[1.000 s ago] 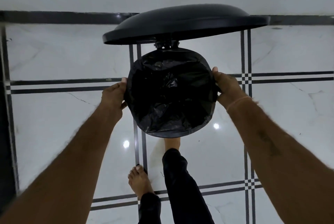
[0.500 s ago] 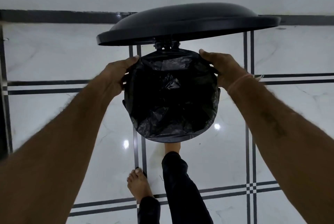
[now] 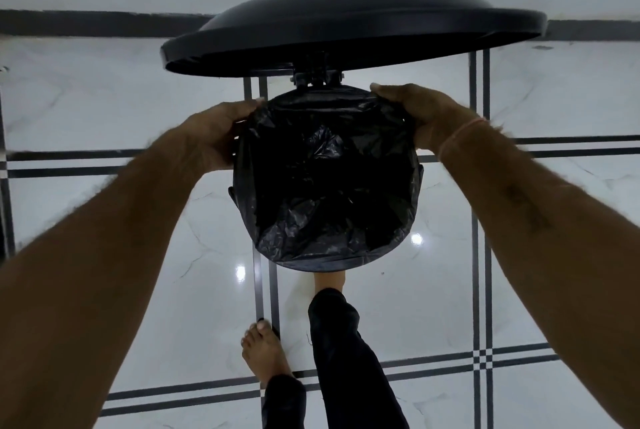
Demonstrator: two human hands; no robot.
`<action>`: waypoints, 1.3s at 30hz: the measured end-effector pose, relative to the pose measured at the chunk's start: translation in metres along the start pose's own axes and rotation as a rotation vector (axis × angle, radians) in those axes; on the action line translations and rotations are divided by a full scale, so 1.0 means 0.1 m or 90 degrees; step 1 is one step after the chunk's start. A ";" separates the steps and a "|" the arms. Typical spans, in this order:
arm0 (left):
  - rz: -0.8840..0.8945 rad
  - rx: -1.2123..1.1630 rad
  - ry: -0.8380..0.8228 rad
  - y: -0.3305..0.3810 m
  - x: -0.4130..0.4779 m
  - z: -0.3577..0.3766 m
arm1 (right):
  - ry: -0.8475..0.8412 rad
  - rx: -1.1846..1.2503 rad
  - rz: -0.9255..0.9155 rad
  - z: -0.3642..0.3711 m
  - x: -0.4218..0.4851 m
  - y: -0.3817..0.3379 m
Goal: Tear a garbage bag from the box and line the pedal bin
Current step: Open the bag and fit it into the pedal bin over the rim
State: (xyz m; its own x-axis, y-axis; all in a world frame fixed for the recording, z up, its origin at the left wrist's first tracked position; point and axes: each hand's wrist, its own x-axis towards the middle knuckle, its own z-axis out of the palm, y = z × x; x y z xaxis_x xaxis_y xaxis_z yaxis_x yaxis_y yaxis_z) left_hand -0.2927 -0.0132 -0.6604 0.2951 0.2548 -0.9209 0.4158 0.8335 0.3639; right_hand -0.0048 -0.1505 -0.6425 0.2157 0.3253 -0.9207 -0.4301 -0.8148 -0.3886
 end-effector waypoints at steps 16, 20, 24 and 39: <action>0.035 -0.162 0.054 -0.67 -0.35 -0.02 | 0.084 0.139 0.066 -0.23 -0.28 0.48; 0.026 -0.168 0.046 -0.65 -0.30 -0.02 | 0.097 0.166 0.082 -0.23 -0.17 0.44; 0.019 -0.166 0.047 -0.62 -0.25 -0.07 | 0.133 0.124 0.131 -0.17 -0.07 0.43; 0.133 -0.188 0.129 -0.96 -0.61 0.12 | 0.340 0.236 -0.181 0.08 -0.71 1.11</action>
State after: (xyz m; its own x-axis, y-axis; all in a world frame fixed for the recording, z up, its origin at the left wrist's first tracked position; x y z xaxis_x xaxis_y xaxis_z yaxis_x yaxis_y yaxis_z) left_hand -0.3408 -0.1149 -0.6373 0.1592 0.5003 -0.8511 0.0919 0.8508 0.5173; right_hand -0.0752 -0.2601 -0.6201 0.7231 0.1438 -0.6756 -0.5431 -0.4860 -0.6847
